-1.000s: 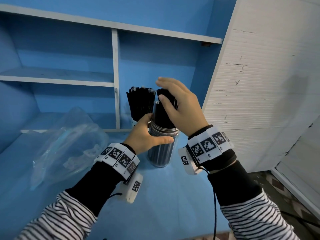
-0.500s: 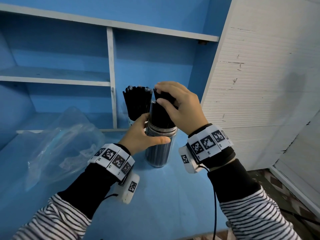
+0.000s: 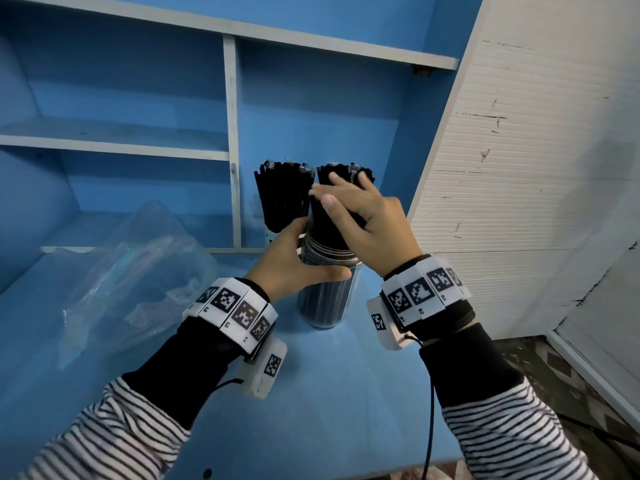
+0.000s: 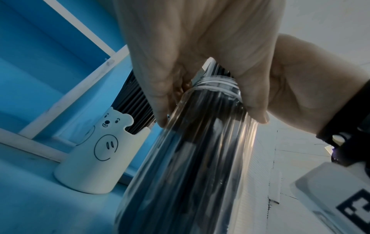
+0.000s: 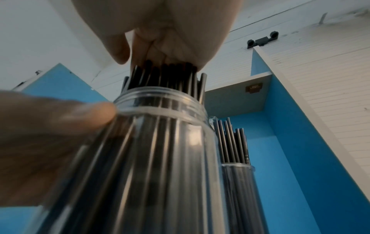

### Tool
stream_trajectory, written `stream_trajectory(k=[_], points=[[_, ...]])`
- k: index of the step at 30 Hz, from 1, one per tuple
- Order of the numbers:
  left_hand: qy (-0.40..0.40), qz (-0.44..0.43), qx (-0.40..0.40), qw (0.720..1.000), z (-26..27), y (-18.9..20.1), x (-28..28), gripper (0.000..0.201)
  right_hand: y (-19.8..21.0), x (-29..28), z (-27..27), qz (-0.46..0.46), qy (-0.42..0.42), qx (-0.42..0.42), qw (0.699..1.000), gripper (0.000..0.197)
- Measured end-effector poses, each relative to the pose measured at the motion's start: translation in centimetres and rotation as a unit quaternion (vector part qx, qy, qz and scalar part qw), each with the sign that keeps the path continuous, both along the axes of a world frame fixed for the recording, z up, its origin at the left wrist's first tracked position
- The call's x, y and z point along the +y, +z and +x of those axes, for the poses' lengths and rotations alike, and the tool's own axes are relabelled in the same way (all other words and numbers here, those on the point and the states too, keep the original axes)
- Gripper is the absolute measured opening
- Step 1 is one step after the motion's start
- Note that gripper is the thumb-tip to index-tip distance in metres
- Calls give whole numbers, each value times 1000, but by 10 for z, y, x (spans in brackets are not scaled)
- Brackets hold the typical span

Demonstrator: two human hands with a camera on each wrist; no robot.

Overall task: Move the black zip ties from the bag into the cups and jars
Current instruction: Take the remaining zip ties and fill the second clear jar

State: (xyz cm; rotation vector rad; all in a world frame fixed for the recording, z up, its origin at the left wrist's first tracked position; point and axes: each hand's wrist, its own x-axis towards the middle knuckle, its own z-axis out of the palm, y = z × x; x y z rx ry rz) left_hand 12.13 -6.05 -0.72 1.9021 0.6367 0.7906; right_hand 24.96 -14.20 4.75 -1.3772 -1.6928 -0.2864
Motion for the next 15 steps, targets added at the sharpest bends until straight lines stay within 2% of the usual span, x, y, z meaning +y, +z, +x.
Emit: stream_trajectory(k=[9, 12, 15], points=[[-30, -2, 3, 1000, -1, 0, 3, 84, -10, -15, -1, -17, 13, -1, 1000, 44], [-57, -37, 16, 998, -6, -2, 12, 103, -9, -25, 10, -25, -1, 46, 999, 70], [-84, -55, 31, 994, -11, 3, 19, 99, -17, -31, 29, -130, -42, 150, 979, 97]])
